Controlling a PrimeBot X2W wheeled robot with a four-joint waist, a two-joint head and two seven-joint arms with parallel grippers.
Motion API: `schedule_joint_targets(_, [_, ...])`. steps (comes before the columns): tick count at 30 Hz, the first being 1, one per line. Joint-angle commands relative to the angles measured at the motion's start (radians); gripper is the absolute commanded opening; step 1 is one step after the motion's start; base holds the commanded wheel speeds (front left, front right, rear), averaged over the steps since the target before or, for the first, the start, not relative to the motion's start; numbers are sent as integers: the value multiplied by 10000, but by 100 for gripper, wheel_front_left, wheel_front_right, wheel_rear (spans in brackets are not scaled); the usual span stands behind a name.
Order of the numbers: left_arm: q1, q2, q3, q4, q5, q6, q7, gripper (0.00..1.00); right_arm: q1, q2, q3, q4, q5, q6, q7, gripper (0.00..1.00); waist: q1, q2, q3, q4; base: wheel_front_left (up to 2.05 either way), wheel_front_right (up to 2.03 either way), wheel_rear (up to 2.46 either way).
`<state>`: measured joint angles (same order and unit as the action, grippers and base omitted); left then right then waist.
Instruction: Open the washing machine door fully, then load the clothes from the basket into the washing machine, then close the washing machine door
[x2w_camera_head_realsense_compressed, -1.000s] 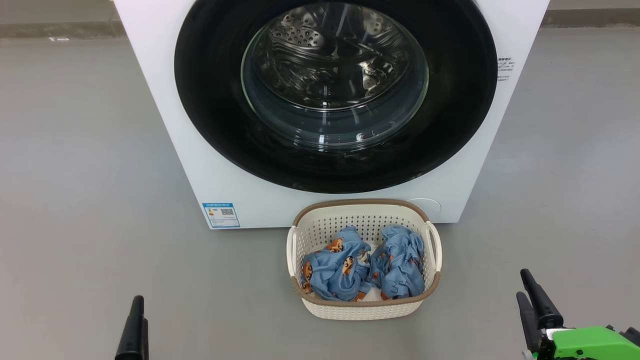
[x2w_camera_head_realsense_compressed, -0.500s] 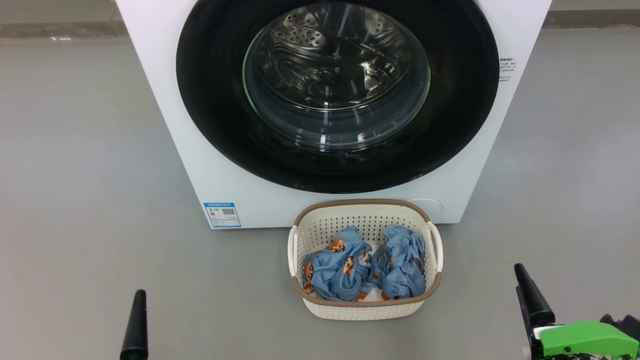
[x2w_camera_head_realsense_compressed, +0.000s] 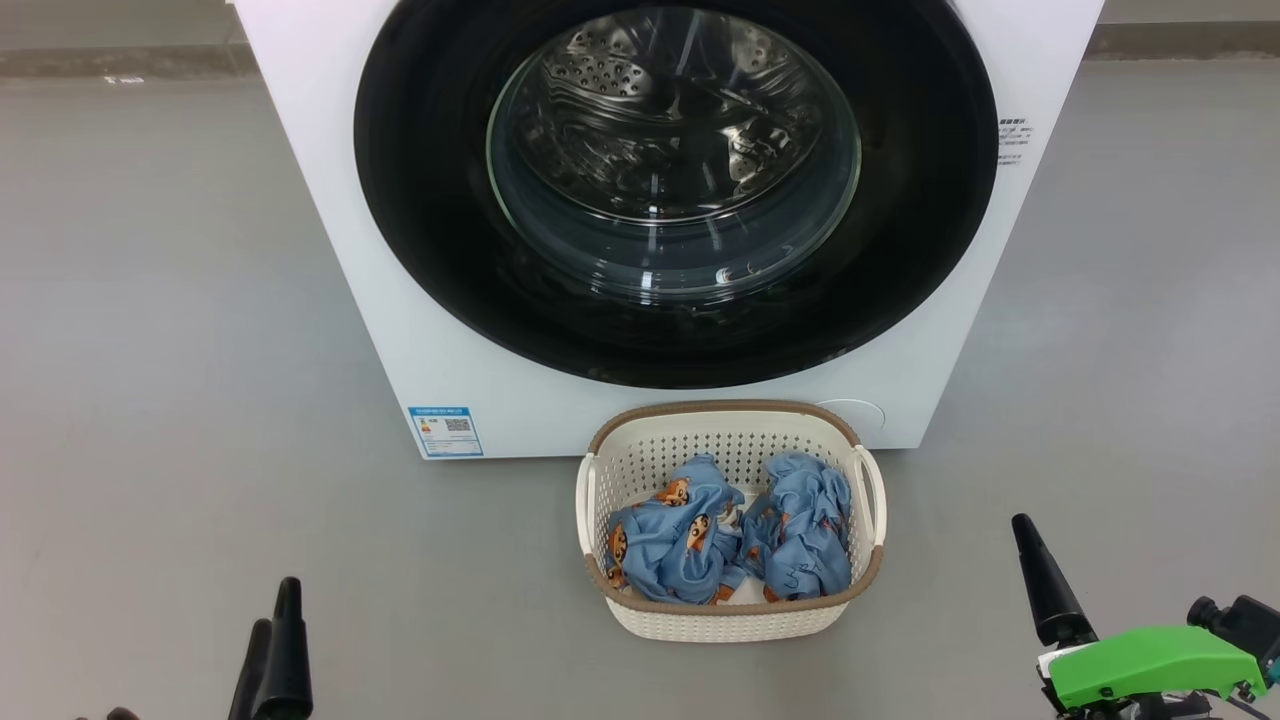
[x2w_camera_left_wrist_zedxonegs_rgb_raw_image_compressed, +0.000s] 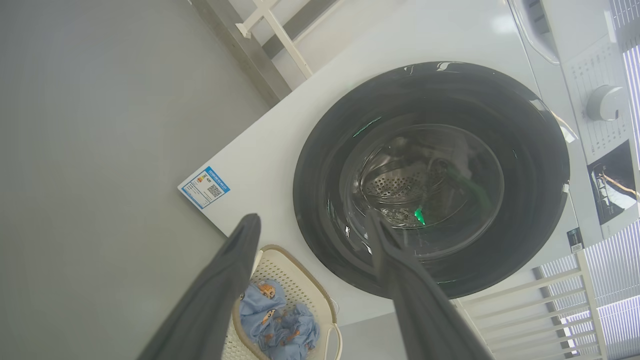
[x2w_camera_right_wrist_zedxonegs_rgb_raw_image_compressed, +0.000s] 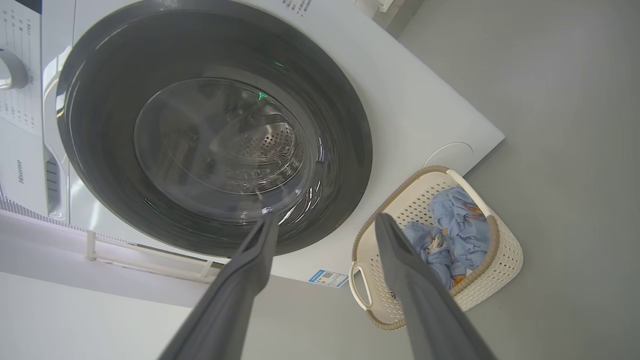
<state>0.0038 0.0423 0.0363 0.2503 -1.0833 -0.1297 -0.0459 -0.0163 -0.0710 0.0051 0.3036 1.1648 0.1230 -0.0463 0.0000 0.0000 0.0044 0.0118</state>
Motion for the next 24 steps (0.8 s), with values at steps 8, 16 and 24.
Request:
schedule_joint_targets(8, [-259,185,93,-293,1327,-5,-336,100,-474,-272,397,-180,-1416,46,-320,100,0,0,-9,-1,0,0,0])
schedule_joint_targets(16, [-272,385,-117,-242,2663,-6,-631,100,-525,-398,708,-111,-2639,51,-616,100,0,0,-33,-11,0,0,0])
schedule_joint_targets(24, [-283,624,-284,-241,3531,-6,-866,100,-592,-559,952,-102,-3414,55,-853,100,0,0,-29,-2,0,0,0])
